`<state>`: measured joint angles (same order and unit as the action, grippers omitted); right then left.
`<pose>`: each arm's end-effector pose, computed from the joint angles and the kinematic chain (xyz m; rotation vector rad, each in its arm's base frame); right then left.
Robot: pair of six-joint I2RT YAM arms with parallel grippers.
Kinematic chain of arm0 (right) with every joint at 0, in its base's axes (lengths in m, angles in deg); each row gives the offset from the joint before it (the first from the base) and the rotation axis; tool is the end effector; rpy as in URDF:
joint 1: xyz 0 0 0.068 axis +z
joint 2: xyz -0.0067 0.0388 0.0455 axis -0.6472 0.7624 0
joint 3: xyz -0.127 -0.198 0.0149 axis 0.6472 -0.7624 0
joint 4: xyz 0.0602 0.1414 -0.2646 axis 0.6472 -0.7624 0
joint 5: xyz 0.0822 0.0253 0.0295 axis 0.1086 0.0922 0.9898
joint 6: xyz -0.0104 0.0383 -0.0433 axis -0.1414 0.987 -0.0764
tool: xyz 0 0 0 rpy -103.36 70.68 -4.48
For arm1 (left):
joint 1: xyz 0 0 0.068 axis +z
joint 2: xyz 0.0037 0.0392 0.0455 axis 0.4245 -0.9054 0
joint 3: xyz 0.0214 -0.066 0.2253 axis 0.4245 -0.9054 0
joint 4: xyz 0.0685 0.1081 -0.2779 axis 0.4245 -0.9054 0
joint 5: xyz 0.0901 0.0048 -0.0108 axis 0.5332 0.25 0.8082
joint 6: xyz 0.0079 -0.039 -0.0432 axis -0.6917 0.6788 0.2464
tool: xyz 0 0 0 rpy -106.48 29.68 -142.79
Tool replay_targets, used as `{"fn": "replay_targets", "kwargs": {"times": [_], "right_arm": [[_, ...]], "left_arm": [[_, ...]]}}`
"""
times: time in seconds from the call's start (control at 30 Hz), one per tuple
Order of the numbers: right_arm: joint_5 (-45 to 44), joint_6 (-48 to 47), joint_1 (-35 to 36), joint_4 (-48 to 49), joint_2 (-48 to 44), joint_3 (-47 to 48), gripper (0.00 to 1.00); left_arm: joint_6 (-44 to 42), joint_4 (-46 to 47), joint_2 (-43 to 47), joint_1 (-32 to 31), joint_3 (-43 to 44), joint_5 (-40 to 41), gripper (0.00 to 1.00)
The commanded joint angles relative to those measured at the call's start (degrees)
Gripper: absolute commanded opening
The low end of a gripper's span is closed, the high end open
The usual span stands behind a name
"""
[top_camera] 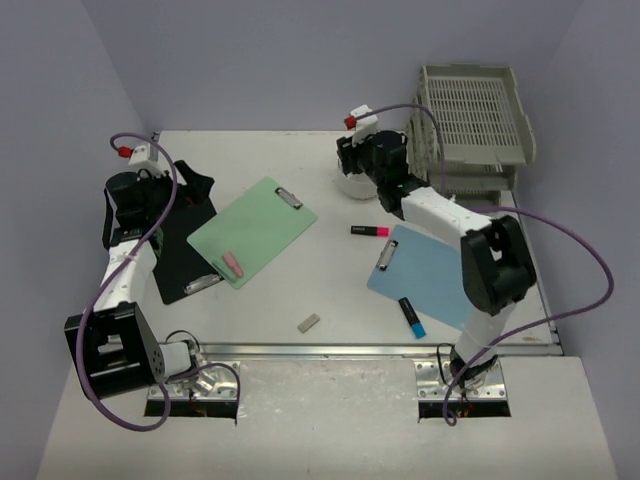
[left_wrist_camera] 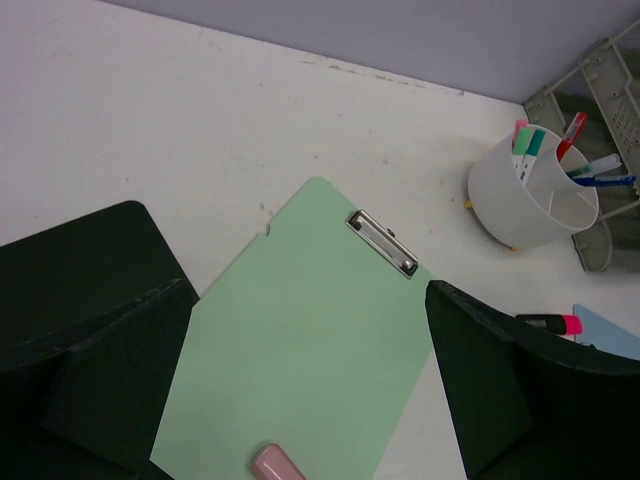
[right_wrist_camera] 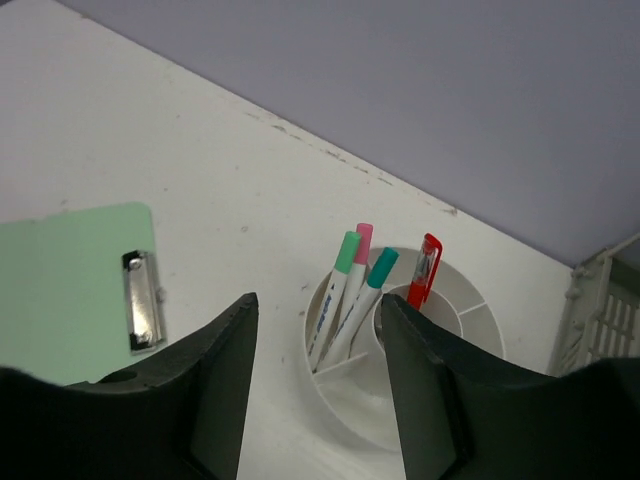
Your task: Organize the desk
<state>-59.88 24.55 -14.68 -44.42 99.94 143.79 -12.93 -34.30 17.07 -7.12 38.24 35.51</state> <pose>0.4254 0.2024 0.2191 -0.3729 1.6910 0.2800 0.3324 0.0858 0.2281 -0.1242 1.8132 -0.4113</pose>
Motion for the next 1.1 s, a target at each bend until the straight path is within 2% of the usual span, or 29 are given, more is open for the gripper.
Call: {"fn": "replay_targets", "kwargs": {"times": [0.0,0.1,0.2,0.3,0.37,0.53,0.7,0.87,0.93,1.0,1.07], "right_arm": [[7.71,-6.40,-0.26,-27.17,-13.48,-2.55,0.56],[11.43,-11.56,-0.77,-37.56,-21.91,-11.63,0.56],[15.58,-18.69,-1.54,-40.71,-30.52,-21.20,0.58],[21.10,-33.21,-2.36,-46.21,-39.68,-29.37,0.61],[21.04,-39.59,-2.45,-50.36,-42.72,-31.61,0.61],[19.67,-42.35,-2.90,-54.98,-42.88,-32.61,0.59],[21.68,-44.32,-4.36,-57.75,-38.80,-32.20,0.56],[24.35,-59.32,-7.24,-61.22,-42.45,-39.09,0.61],[24.92,-70.27,-8.34,-61.03,-46.33,-43.17,0.64],[25.99,-79.20,-9.31,-62.06,-48.13,-44.01,0.66],[26.70,-82.94,-9.52,-63.75,-47.71,-42.81,0.67]], "left_arm": [[-2.48,1.55,4.73,0.55,0.15,0.16,1.00],[-4.74,1.40,5.82,0.62,0.07,0.88,1.00],[-6.22,1.58,6.64,0.63,-0.44,0.35,1.00],[-8.62,-0.71,6.57,0.55,-0.38,-2.23,1.00],[-8.96,-1.71,6.27,0.60,-0.26,-2.95,1.00],[-9.48,-1.16,7.04,0.46,-1.91,-3.07,1.00],[-11.52,-3.10,6.97,0.41,-1.89,-2.99,1.00],[-14.89,-3.41,8.51,0.46,-2.78,-2.73,1.00],[-15.20,-3.23,8.43,0.46,-3.08,-3.16,1.00],[-14.64,-3.10,7.10,0.46,-2.81,-3.68,1.00],[-14.08,-3.16,6.03,0.42,-2.01,-4.03,1.00]]}}
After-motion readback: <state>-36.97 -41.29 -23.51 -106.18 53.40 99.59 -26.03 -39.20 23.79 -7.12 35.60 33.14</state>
